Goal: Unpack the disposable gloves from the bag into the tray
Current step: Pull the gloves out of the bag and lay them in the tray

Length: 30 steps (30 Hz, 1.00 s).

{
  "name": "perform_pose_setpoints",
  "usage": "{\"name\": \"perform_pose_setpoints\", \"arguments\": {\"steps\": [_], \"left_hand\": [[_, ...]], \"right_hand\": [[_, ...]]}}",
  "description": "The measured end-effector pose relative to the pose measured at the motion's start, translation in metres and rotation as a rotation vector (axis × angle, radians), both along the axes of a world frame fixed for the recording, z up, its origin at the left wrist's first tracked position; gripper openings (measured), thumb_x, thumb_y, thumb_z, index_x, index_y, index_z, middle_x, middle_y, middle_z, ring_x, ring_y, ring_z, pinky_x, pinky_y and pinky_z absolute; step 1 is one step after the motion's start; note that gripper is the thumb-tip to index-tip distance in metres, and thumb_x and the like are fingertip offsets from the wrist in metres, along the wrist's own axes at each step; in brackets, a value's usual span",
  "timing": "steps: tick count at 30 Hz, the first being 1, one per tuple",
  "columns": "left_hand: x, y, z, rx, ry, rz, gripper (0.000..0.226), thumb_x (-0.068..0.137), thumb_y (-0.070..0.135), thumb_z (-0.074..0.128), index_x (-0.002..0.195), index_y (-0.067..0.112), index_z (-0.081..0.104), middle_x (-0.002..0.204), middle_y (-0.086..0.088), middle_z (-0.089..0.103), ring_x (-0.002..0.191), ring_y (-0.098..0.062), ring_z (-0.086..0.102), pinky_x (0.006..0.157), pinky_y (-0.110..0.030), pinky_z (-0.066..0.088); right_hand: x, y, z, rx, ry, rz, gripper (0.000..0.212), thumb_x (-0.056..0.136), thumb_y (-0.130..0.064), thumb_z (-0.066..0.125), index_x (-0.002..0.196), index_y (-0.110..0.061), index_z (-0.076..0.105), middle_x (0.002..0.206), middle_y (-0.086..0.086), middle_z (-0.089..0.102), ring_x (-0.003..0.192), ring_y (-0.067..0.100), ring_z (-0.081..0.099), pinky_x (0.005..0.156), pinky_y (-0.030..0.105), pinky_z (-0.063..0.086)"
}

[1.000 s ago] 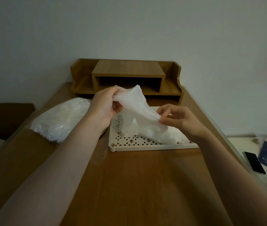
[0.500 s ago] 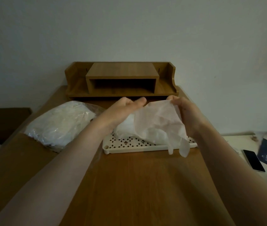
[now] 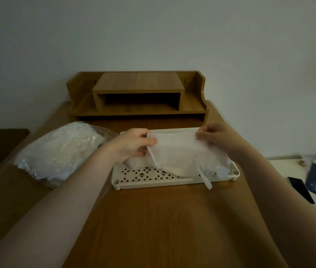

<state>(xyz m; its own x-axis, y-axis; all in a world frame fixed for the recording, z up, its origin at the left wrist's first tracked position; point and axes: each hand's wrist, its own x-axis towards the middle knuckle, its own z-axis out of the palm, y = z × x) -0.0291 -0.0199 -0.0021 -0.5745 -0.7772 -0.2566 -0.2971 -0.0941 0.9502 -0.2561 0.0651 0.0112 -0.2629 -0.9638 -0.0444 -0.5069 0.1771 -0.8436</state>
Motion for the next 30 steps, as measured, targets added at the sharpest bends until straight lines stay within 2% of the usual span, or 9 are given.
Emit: {"name": "perform_pose_setpoints", "arguments": {"steps": [3,5,9,15,18,21,24,26,30], "left_hand": [[-0.008,-0.011,-0.005,-0.056,-0.04,0.137,0.013,0.092,0.014,0.057,0.104,0.011,0.061,0.104,-0.008,0.066,0.093,-0.02,0.066,0.081,-0.033,0.055],[-0.013,-0.018,-0.01,-0.277,-0.242,0.213,0.016,0.094,0.02,0.055,0.108,0.014,0.058,0.105,-0.004,0.063,0.095,-0.02,0.062,0.081,-0.032,0.052],[-0.02,-0.028,-0.018,-0.597,-0.577,0.231,0.023,0.098,0.023,0.046,0.119,0.015,0.051,0.106,-0.003,0.056,0.09,-0.019,0.055,0.076,-0.032,0.047],[-0.025,-0.034,-0.026,-0.857,-0.696,0.23,0.025,0.098,0.014,0.045,0.123,0.011,0.046,0.12,-0.01,0.056,0.098,-0.024,0.056,0.075,-0.035,0.049],[-0.027,-0.027,-0.025,-1.002,-0.764,0.221,0.041,0.098,0.023,0.047,0.135,0.011,0.036,0.136,-0.011,0.041,0.114,-0.028,0.049,0.086,-0.038,0.048],[-0.035,-0.01,-0.024,-1.216,-0.813,0.197,0.051,0.097,0.015,0.045,0.144,0.013,0.027,0.154,-0.01,0.017,0.14,-0.029,0.018,0.112,-0.039,0.025],[-0.052,0.003,-0.028,-1.103,-0.637,0.004,0.054,0.097,0.004,0.037,0.148,0.013,0.022,0.158,-0.004,0.011,0.145,-0.019,0.004,0.117,-0.033,0.006],[-0.055,0.002,-0.039,-0.915,-0.617,-0.135,0.049,0.101,0.014,0.03,0.149,0.013,0.019,0.158,-0.004,0.012,0.145,-0.017,0.006,0.118,-0.031,0.005],[-0.039,-0.006,-0.062,-0.782,-0.925,-0.155,0.069,0.097,0.057,0.021,0.152,0.02,0.004,0.159,-0.007,-0.001,0.146,-0.022,-0.001,0.117,-0.037,0.0]], "right_hand": [[-0.007,-0.019,-0.009,0.002,0.168,-0.024,0.012,0.091,-0.023,0.06,0.088,-0.013,0.066,0.081,0.003,0.064,0.071,0.016,0.061,0.06,0.019,0.049],[-0.011,-0.033,-0.013,0.005,0.282,-0.018,0.013,0.092,-0.023,0.058,0.092,-0.013,0.065,0.08,-0.001,0.061,0.07,0.01,0.058,0.057,0.016,0.042],[-0.012,-0.057,-0.02,0.02,0.489,0.007,0.016,0.094,-0.025,0.054,0.099,-0.014,0.065,0.091,0.0,0.061,0.08,0.015,0.057,0.07,0.024,0.045],[-0.008,-0.065,-0.028,0.109,0.66,-0.036,0.019,0.095,-0.027,0.052,0.105,-0.013,0.061,0.095,0.003,0.061,0.081,0.02,0.059,0.072,0.032,0.052],[-0.003,-0.056,-0.028,-0.009,0.87,-0.099,0.027,0.095,-0.03,0.053,0.118,-0.016,0.054,0.119,0.005,0.057,0.112,0.028,0.052,0.098,0.041,0.04],[0.016,-0.046,-0.023,-0.205,0.855,-0.001,0.034,0.097,-0.027,0.048,0.129,-0.016,0.05,0.133,0.004,0.05,0.124,0.024,0.044,0.103,0.035,0.035],[0.044,-0.043,-0.036,-0.158,0.86,0.34,0.041,0.099,-0.025,0.042,0.137,-0.011,0.043,0.144,0.006,0.042,0.132,0.021,0.037,0.11,0.032,0.027],[0.052,-0.042,-0.054,-0.032,0.911,0.443,0.051,0.1,-0.033,0.035,0.145,-0.011,0.03,0.153,0.009,0.03,0.141,0.023,0.025,0.116,0.036,0.016],[0.034,-0.037,-0.067,0.193,0.976,0.4,0.077,0.093,-0.063,0.023,0.153,-0.018,0.006,0.16,0.004,0.003,0.147,0.022,0.0,0.118,0.041,-0.003]]}}
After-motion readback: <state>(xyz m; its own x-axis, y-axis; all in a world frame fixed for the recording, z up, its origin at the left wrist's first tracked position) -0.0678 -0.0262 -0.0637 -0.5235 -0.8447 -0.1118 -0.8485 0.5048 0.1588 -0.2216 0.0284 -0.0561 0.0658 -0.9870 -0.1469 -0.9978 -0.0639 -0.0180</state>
